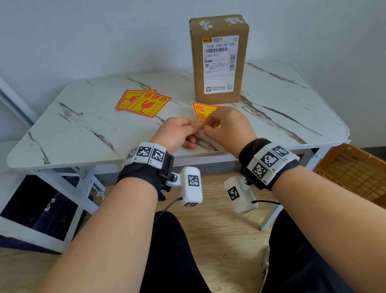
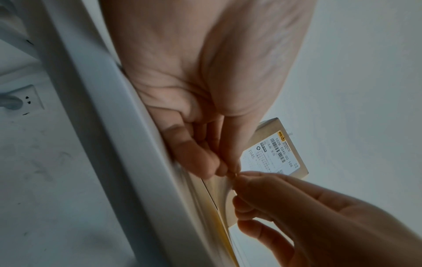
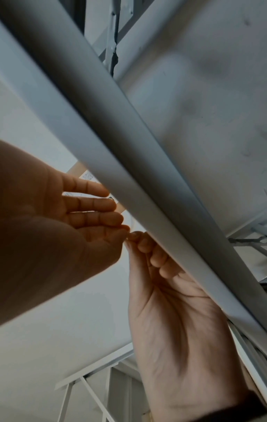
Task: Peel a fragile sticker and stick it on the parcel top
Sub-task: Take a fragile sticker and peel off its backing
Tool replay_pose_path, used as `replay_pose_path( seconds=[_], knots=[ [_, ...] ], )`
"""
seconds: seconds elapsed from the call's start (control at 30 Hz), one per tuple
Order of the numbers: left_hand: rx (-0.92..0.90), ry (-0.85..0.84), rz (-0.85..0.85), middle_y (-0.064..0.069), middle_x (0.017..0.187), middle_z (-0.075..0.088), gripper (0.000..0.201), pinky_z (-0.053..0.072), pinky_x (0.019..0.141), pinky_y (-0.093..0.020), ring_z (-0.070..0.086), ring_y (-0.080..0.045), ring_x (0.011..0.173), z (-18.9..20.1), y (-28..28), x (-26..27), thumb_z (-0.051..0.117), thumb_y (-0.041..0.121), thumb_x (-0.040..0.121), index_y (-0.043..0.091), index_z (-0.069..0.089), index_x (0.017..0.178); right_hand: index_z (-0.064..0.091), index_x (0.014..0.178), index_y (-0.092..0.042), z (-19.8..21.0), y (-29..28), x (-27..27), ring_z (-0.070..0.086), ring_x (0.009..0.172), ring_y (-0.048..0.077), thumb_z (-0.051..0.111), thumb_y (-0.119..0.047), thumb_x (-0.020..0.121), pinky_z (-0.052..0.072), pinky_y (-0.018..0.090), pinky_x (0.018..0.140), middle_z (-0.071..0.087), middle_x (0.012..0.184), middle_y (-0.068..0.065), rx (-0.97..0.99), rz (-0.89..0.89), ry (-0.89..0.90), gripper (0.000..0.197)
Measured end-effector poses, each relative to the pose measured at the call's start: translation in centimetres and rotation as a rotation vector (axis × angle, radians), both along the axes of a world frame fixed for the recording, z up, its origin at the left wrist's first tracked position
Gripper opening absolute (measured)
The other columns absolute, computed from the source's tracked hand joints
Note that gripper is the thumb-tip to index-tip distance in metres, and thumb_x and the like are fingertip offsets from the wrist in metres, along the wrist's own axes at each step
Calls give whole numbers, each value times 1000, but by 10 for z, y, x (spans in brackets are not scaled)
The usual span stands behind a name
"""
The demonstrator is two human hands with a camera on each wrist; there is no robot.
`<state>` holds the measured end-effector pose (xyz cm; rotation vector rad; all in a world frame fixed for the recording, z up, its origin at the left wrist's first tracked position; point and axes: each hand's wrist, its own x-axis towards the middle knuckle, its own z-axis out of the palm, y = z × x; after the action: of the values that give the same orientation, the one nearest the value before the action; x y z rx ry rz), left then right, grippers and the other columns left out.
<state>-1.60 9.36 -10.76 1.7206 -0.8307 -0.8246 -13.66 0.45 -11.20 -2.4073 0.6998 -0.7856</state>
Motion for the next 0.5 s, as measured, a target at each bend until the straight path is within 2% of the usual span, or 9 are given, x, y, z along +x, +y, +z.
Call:
replay_pose_path(
  seconds=[0.07, 0.2, 0.27, 0.37, 0.43, 0.5],
  knots=[
    [0, 0, -6, -3, 68, 56, 12, 50, 43, -13, 51, -2, 40, 0, 0, 0, 57, 16, 94, 5, 64, 96, 73, 77, -13, -1, 0, -1, 59, 82, 20, 63, -14, 78, 51, 35, 73, 62, 75, -5, 17, 3, -5, 10],
    [2, -8, -19, -3, 69, 56, 13, 49, 44, -13, 51, -5, 45, 0, 1, 1, 57, 17, 95, 6, 64, 96, 72, 77, -11, 0, 1, -1, 59, 80, 20, 62, -13, 79, 51, 35, 72, 68, 78, 3, 49, 3, -26, 10],
    [4, -6, -23, -3, 69, 56, 12, 50, 45, -13, 51, -9, 49, 0, 1, 1, 57, 17, 95, 7, 64, 94, 72, 78, -10, 2, 1, -1, 57, 76, 17, 62, -13, 80, 50, 33, 71, 69, 79, 5, 80, -5, -26, 10],
    [9, -8, -21, -3, 70, 56, 12, 51, 46, -14, 51, -11, 52, -1, 1, 1, 56, 18, 95, 9, 64, 93, 72, 80, -10, 2, 1, 0, 55, 73, 13, 61, -13, 83, 45, 25, 66, 66, 79, 3, 119, -14, -12, 12],
    [7, -9, -12, -3, 70, 56, 13, 51, 46, -14, 50, -11, 52, -1, 0, 1, 56, 18, 95, 7, 64, 96, 72, 83, -11, 1, 0, 1, 53, 73, 12, 60, -13, 85, 39, 14, 59, 62, 77, -2, 126, -15, 2, 13],
    [6, -13, -6, -4, 70, 56, 14, 52, 47, -13, 50, -13, 53, -2, 0, 0, 56, 18, 95, 6, 63, 98, 73, 85, -11, -1, -1, 1, 53, 73, 11, 59, -13, 85, 34, 5, 58, 62, 78, -3, 134, -17, 10, 13]
  ],
)
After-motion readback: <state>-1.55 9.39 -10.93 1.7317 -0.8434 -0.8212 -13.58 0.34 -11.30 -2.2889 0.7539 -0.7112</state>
